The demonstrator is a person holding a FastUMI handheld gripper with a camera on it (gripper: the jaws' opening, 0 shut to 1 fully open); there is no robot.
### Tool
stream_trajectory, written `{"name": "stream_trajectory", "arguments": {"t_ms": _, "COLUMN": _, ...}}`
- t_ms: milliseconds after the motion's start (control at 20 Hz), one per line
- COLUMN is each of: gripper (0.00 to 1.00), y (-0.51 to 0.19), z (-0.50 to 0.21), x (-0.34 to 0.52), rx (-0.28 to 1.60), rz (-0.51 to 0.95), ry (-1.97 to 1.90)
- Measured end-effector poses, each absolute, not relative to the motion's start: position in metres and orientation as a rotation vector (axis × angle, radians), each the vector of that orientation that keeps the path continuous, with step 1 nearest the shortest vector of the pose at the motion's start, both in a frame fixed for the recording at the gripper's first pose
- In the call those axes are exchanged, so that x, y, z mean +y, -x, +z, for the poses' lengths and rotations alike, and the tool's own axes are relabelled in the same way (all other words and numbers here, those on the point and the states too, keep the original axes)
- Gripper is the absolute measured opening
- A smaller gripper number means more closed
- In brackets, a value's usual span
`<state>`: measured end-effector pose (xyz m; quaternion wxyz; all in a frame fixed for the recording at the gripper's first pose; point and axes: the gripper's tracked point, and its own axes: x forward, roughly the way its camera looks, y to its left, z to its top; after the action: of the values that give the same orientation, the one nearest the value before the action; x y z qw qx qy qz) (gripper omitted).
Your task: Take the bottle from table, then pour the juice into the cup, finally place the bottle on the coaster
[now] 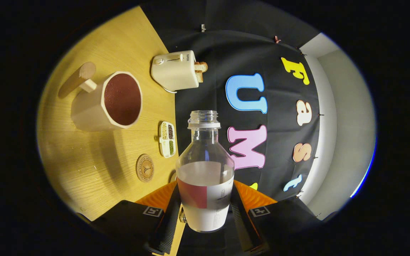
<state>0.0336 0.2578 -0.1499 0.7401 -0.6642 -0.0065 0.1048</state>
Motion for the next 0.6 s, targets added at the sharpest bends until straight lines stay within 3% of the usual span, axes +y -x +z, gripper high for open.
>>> {"name": "stream_trajectory", "arguments": {"t_ms": 600, "gripper": 0.73, "y": -0.036, "z": -0.173, "x": 0.265, "rx": -0.03, "rz": 0.294, "ry": 1.601}}
